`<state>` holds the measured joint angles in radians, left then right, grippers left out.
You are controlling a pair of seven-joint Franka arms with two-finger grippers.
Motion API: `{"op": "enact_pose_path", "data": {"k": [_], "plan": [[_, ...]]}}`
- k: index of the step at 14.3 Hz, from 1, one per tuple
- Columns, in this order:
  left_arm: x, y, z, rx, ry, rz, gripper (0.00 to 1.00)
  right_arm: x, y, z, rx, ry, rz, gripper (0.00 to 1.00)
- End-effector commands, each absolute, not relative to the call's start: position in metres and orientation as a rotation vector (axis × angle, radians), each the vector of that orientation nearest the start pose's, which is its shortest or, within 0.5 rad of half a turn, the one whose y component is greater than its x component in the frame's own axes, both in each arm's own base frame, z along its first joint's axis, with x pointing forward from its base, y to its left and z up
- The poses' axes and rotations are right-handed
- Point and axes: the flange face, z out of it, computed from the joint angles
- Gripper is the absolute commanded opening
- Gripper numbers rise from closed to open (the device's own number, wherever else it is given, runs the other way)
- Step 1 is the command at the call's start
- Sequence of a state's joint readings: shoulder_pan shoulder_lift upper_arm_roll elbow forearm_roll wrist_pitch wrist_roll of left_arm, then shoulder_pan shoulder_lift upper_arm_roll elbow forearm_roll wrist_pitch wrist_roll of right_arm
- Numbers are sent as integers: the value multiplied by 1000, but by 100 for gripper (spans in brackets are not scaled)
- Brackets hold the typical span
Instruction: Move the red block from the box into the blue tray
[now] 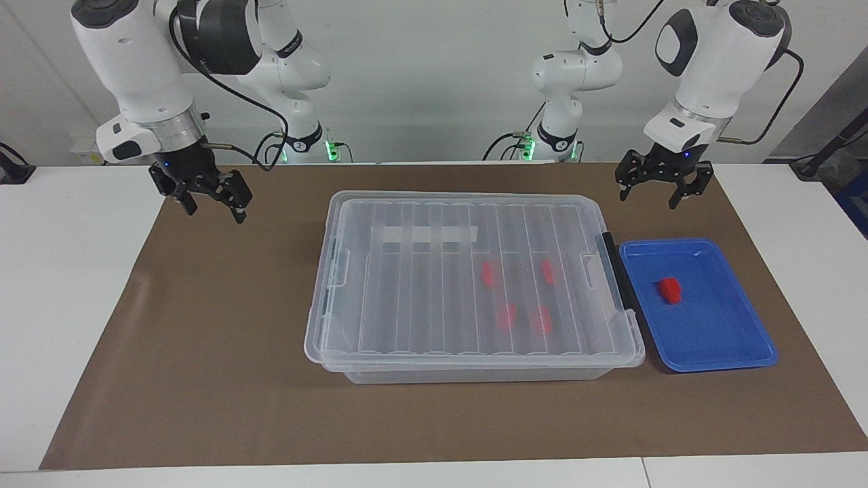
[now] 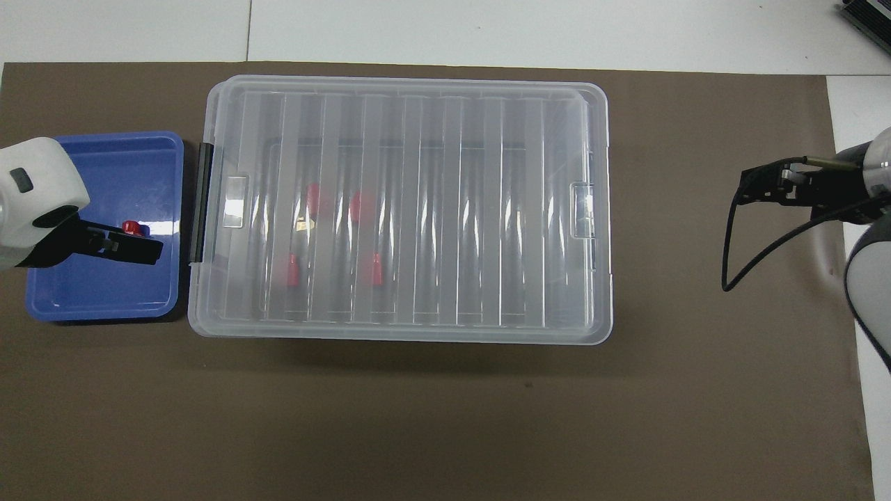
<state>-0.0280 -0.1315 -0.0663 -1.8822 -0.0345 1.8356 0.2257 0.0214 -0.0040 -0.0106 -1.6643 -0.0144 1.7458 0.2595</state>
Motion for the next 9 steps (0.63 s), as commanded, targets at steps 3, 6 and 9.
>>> {"op": "enact_pose_path", "data": {"k": [3,6,9], "plan": [[526,-39,568,-3156,463,-126,100,561,0,622,-3160,410,-99,100],[529,-38,563,-3154,460,-121,100,554,4,624,-3168,388,-61,100],[532,-47,557,-3151,480,-119,100,552,6,623,-3166,318,-37,100]]}}
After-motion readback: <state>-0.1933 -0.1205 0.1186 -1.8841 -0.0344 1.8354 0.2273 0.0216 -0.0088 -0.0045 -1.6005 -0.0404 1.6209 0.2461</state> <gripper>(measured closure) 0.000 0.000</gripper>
